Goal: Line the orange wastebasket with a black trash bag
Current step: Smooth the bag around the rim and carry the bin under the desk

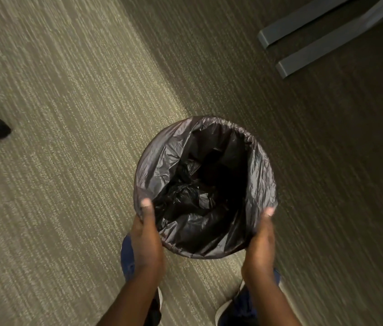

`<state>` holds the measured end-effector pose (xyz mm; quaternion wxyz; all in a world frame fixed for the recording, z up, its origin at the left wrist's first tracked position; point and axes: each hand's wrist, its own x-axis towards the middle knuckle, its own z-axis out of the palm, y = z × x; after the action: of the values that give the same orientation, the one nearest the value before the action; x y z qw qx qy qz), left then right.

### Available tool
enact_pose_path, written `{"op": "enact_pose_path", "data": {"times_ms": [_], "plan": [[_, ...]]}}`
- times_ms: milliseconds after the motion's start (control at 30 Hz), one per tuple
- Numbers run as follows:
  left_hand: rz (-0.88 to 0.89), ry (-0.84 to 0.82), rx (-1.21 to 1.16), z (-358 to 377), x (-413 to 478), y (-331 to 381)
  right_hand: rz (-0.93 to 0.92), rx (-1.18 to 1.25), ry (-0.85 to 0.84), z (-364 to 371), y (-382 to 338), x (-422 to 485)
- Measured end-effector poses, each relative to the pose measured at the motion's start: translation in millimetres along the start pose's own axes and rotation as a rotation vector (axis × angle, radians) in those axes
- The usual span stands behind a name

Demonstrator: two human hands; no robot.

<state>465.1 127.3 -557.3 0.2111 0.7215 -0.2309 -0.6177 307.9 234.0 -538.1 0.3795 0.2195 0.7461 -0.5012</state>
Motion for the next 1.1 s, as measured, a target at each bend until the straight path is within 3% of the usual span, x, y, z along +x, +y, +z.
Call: {"op": "enact_pose_path", "data": {"times_ms": [167,700,933,1100], "plan": [[0.057,0.082,0.32,-3.3,17.5,-1.5,0.059,-0.087,-0.129,-5.5,-9.7,31.1],[0.188,-0.028,0.318,37.0,26.6,67.7,0.027,-0.026,-0.153,4.6,-44.2,48.4],[0.211,-0.117,0.302,106.8,33.1,99.3,0.03,-0.005,-0.256,-15.0,-98.8,66.1],[0.252,-0.196,0.332,182.5,26.5,110.3,0.057,0.088,-0.19,-36.1,-132.9,98.1]]}}
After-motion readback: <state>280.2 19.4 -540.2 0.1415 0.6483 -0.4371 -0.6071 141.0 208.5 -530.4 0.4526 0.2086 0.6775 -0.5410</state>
